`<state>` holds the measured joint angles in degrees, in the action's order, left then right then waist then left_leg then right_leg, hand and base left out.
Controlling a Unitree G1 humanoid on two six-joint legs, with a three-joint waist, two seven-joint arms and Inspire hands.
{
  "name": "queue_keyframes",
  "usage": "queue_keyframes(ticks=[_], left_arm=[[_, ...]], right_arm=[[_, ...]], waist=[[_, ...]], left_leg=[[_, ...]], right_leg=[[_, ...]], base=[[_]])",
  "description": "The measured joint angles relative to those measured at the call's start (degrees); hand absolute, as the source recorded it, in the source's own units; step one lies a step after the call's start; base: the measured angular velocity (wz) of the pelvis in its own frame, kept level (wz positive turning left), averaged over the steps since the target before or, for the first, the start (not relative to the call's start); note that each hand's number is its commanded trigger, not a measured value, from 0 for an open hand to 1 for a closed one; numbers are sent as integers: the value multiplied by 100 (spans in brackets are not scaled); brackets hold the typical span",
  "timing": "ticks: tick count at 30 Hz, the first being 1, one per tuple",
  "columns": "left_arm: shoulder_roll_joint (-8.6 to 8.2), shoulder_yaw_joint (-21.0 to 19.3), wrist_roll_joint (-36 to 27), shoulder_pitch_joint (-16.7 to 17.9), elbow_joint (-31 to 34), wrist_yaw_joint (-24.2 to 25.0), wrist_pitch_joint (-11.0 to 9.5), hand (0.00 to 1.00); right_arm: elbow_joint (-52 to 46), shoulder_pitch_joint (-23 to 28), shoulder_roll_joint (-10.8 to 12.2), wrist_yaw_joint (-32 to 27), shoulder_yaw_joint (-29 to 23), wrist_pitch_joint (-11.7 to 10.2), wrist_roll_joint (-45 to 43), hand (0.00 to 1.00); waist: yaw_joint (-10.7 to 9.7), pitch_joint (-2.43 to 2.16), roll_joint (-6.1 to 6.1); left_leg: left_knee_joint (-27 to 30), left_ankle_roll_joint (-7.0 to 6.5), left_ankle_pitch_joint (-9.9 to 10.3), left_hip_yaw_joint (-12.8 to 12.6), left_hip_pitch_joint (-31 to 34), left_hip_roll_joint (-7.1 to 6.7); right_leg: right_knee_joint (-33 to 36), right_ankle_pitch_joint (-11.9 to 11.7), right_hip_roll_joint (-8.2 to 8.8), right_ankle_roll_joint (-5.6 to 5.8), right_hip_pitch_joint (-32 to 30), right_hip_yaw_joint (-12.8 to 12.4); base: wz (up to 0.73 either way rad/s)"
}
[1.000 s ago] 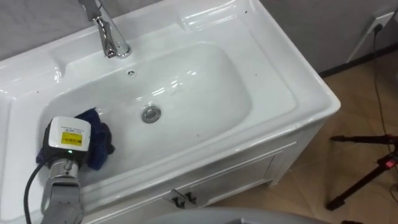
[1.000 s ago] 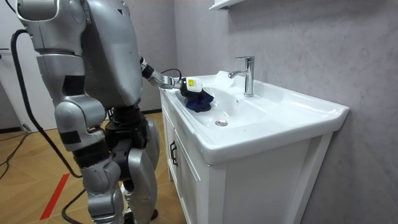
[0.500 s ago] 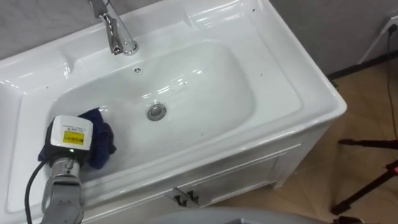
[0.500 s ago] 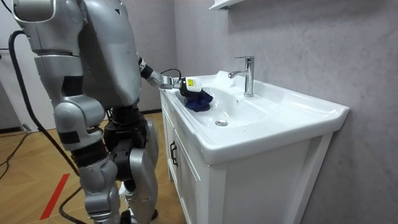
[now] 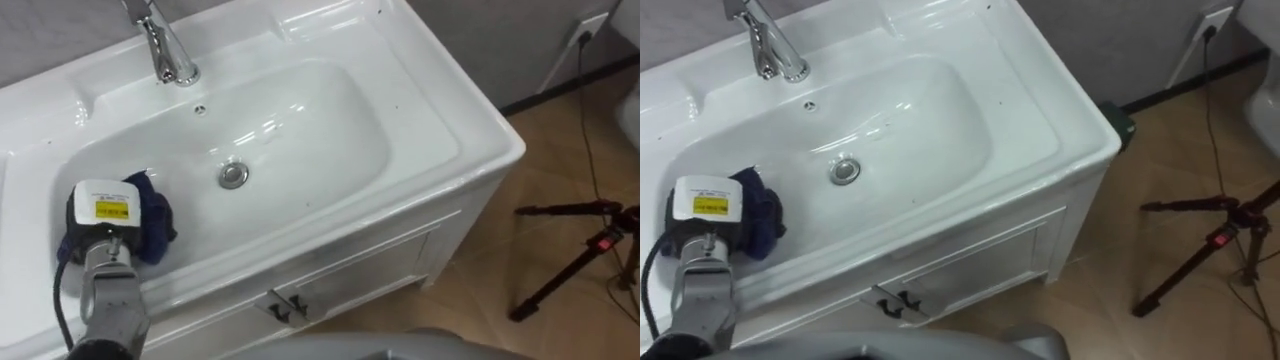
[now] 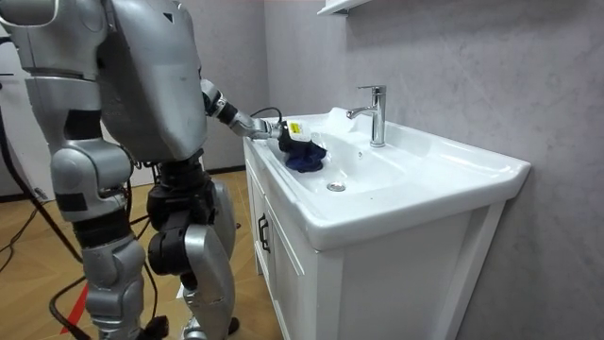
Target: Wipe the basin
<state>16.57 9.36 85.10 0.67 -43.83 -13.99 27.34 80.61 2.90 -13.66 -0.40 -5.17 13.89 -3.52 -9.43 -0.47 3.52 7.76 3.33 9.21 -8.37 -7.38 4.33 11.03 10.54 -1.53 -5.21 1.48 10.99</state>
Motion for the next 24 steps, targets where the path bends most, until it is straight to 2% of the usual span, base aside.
queue_keyframes(ticks=[1, 2, 5, 6, 7, 10, 15, 18, 20, 23, 24], left_arm=[[-79, -29, -44, -193, -79, -42, 10, 100], [-117, -31, -122, -295, -117, -67, 10, 100], [-423, -154, -495, -1094, -571, -211, -7, 100], [-449, -151, -597, -1229, -643, -224, -17, 100], [-511, -154, -814, -1497, -815, -278, -20, 100], [-623, -157, -1158, -1961, -1174, -385, -20, 100], [-665, -132, -1825, -2378, -1354, -598, -17, 100], [-669, -133, -2081, -2540, -1396, -712, -18, 100], [-699, -130, -2210, -2636, -1402, -749, -19, 100], [-753, -90, -2485, -2845, -1528, -763, -17, 100], [-806, -6, -2600, -2889, -1517, -779, -15, 100]], right_arm=[[43, 0, 42, 18, 4, 0, 32, 0], [46, -3, 56, 25, 12, 0, 72, 0], [205, -173, 57, 58, 281, 13, 82, 0], [204, -187, 65, 60, 352, 21, 85, 0], [206, -228, 91, 59, 513, 22, 84, 0], [342, -358, 147, 103, 680, 25, 64, 0], [357, -562, 164, 127, 859, -5, 112, 0], [376, -759, 200, 148, 902, -5, 129, 0], [378, -863, 214, 177, 921, -5, 147, 0], [378, -1010, 268, 182, 1078, -5, 129, 0], [374, -1086, 296, 186, 1093, -4, 126, 0]], waist=[[-27, 15, -79], [-46, 22, -106], [-142, 55, -166], [-150, 61, -174], [-151, 89, -202], [-226, 130, -259], [-285, 142, -279], [-334, 187, -353], [-362, 206, -382], [-502, 212, -389], [-608, 212, -389]], left_leg=[[3, 7, -8, -87, 66, 11], [5, 7, -9, -137, 104, 17], [-2, 7, -9, -211, 382, 17], [-2, 7, -9, -234, 397, 19], [-4, 6, -10, -242, 447, 20], [0, 3, -15, -258, 503, 3], [5, -11, -29, -270, 736, -14], [13, -46, -100, -276, 860, -46], [14, -69, -140, -387, 905, -61], [61, -96, -158, -426, 1008, -78], [101, -107, -165, -425, 1067, -88]], right_leg=[[14, -9, -1, -13, -68, 1], [19, -13, -2, -16, -111, 0], [75, -79, 7, -18, -423, 0], [73, -97, 9, -19, -449, 0], [67, -127, 10, -18, -468, 2], [72, -141, 23, -2, -507, -2], [136, -141, 65, 27, -805, 62], [207, -163, 114, 31, -944, 89], [187, -207, 135, 46, -990, 77], [152, -270, 164, 80, -1060, 76], [114, -295, 178, 102, -1065, 111]], base=[[0], [0], [-3], [-10], [-9], [4], [13], [5], [0], [2], [14]])
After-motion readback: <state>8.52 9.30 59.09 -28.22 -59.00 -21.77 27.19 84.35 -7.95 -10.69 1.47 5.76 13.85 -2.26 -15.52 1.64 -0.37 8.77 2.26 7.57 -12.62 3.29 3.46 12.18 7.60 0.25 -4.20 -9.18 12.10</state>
